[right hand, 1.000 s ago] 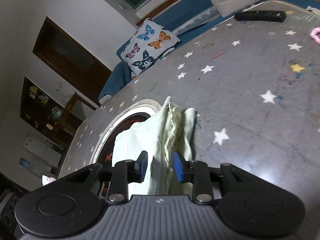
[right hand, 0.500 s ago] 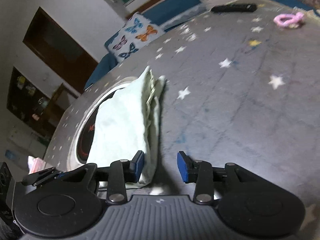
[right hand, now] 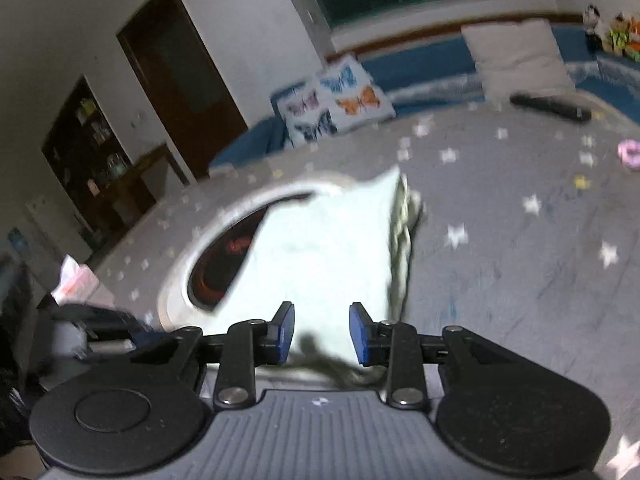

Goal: Fold clothes

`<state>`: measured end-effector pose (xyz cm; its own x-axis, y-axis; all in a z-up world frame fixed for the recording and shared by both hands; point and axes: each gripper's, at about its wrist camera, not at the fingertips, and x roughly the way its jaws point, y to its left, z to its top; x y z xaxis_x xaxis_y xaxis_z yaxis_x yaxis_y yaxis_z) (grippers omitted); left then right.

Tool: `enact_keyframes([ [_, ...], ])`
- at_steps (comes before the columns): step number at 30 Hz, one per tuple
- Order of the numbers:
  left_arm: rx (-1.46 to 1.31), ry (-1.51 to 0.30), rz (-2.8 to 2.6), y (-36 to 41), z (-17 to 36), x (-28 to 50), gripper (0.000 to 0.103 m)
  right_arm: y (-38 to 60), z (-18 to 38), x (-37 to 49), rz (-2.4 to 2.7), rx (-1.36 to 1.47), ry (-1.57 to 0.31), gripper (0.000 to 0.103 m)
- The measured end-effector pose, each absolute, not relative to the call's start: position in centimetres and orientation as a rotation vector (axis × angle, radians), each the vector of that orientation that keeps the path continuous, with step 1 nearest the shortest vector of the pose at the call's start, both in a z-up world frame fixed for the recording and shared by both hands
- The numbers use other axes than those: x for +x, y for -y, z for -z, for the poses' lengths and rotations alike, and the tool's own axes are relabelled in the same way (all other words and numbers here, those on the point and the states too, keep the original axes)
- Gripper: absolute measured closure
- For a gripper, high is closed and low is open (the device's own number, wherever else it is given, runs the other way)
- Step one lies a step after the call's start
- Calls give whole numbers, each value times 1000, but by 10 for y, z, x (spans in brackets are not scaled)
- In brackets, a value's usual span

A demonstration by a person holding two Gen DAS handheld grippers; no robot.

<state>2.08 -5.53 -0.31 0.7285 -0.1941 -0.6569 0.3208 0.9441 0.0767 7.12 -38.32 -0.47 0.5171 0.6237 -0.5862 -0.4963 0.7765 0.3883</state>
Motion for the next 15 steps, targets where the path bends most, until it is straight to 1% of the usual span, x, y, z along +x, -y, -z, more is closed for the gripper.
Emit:
enact_keyframes([
  [3,184,-724,293,50,6,18,98,387,20,72,-626,178,-843,74],
  [5,173,-742,314,47,5,15,93,393,22,68,-617,194,-859,74],
  [6,170,-743,320,46,3,13,93,395,22,67,-613,198,-861,74],
  [8,163,-735,325,43,-3,10,85,399,11,61,-611,178,-825,74],
  [13,117,-654,319,40,-28,18,84,389,-17,54,-643,118,-716,74],
  [15,99,-638,322,45,-31,28,84,376,-21,54,-687,102,-706,74],
])
